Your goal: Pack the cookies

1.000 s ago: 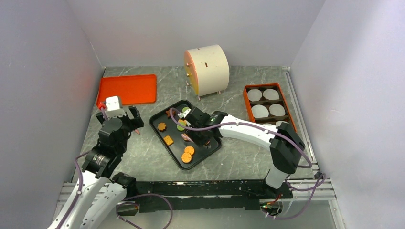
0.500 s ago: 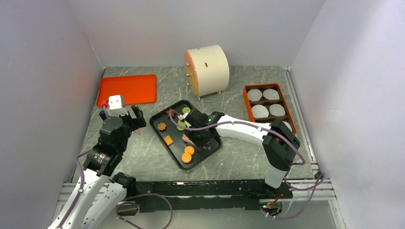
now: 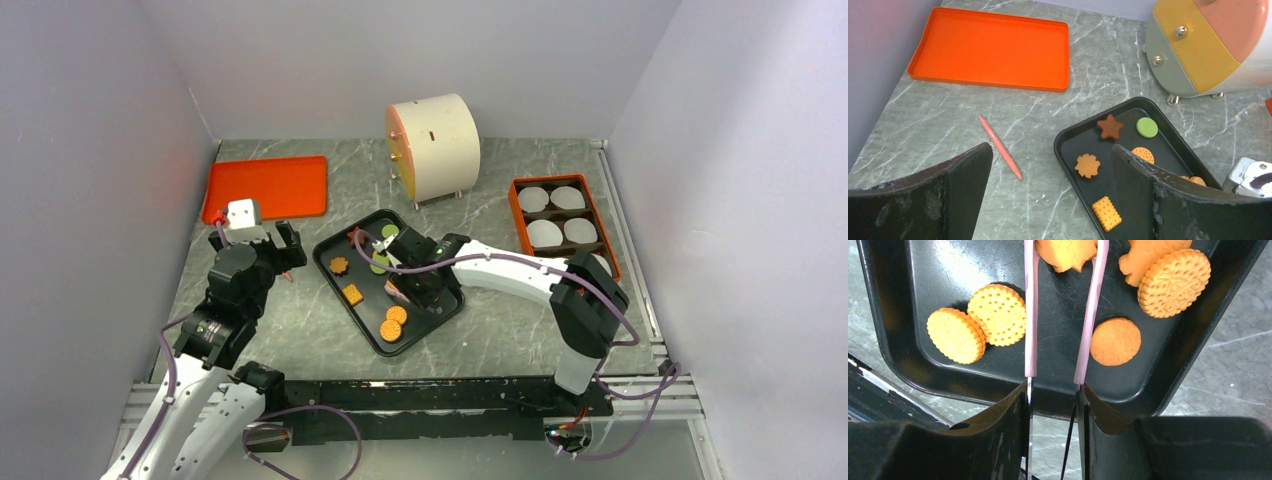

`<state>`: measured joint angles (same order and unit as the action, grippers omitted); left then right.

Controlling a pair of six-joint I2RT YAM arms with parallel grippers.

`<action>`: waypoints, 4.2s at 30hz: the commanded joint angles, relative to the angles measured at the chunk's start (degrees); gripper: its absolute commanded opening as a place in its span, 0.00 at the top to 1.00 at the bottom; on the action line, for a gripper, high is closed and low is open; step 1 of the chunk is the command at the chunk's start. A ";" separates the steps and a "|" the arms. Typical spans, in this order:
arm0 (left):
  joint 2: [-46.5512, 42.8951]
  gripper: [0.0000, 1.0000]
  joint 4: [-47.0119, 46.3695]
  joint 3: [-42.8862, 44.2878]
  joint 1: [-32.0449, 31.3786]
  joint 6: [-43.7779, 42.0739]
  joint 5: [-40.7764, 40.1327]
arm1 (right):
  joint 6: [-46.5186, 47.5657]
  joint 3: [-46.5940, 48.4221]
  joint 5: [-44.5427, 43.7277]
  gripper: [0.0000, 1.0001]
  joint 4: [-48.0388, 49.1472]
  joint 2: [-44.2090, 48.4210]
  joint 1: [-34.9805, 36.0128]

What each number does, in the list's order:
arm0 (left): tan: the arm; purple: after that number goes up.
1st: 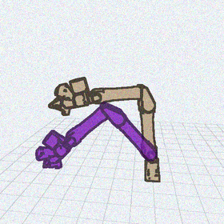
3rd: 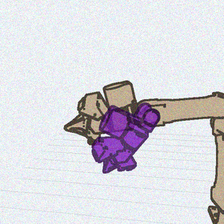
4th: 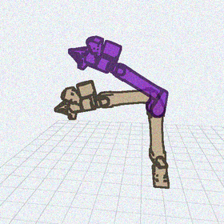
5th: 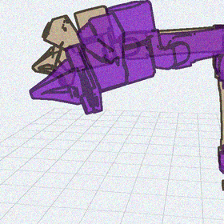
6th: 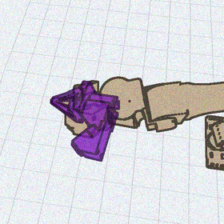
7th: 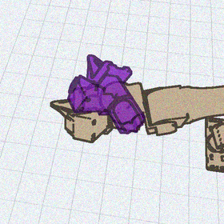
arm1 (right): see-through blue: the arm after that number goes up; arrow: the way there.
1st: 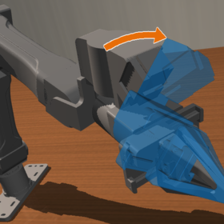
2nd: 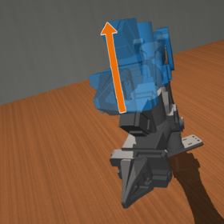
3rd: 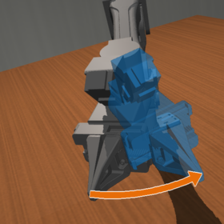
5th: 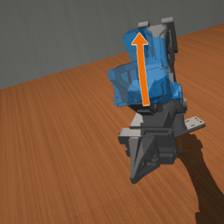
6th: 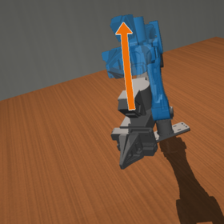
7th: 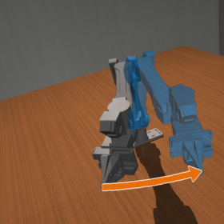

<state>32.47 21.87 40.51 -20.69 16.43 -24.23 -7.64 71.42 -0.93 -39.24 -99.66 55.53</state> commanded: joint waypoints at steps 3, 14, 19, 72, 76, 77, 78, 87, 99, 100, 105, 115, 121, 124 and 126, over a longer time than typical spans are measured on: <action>-0.65 0.08 -2.31 -0.17 0.30 0.03 1.03 | 0.25 3.58 3.00 0.75 -1.68 4.07 -2.70; -1.59 0.08 -2.53 -0.57 -0.41 -0.18 1.44 | -0.18 4.48 3.96 0.77 -3.56 11.45 -14.77; -2.24 0.08 -2.86 -0.78 -1.93 -0.73 1.28 | -0.56 5.85 2.38 0.78 -4.87 14.49 -24.09; -6.01 0.08 -2.52 -1.22 -9.63 -1.87 -3.27 | -6.27 25.66 -3.32 0.72 -8.33 -14.01 -62.56; -5.93 0.07 -2.53 -1.16 -9.63 -1.85 -3.13 | -6.13 25.57 -3.55 0.64 -8.62 -14.51 -62.57; -5.97 0.08 -2.53 -1.14 -9.63 -1.89 -3.03 | -6.08 25.41 -3.49 0.63 -8.57 -14.40 -62.64; -5.98 0.07 -2.53 -1.23 -9.62 -1.83 -3.02 | -6.14 25.29 -3.55 0.61 -8.57 -14.35 -62.63; -6.03 0.08 -2.44 -1.14 -9.63 -1.84 -3.02 | -6.25 24.56 -3.86 0.51 -8.00 -12.76 -62.65; -5.66 0.08 -2.51 -1.14 -9.63 -1.78 -2.33 | -5.57 21.94 -2.61 0.55 -7.77 -4.38 -62.39; -5.66 0.08 -2.53 -1.07 -9.63 -1.75 -2.20 | -5.50 21.58 -2.11 0.56 -7.81 -3.68 -62.32; -5.52 0.08 -2.49 -1.05 -9.52 -1.58 -1.88 | -5.11 19.63 0.04 0.58 -8.19 0.10 -60.94; -4.75 0.08 -2.41 -0.96 -9.01 -1.31 -0.92 | -4.48 16.64 -0.20 0.60 -9.95 6.61 -49.09; -4.28 0.08 -2.35 -0.96 -7.54 -1.06 -0.37 | -4.49 12.86 -2.18 0.61 -10.63 10.73 -38.41; -3.96 0.08 -2.44 -0.96 -6.45 -0.91 0.43 | -4.71 10.48 -1.62 0.61 -11.00 12.78 -34.54; -3.70 0.08 -2.44 -0.96 -5.66 -0.78 0.94 | -4.59 8.96 -0.41 0.61 -10.92 14.25 -32.84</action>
<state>28.14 20.86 39.55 -27.75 15.79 -25.21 -12.86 82.43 -1.39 -49.56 -89.71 20.53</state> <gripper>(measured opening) 0.922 0.398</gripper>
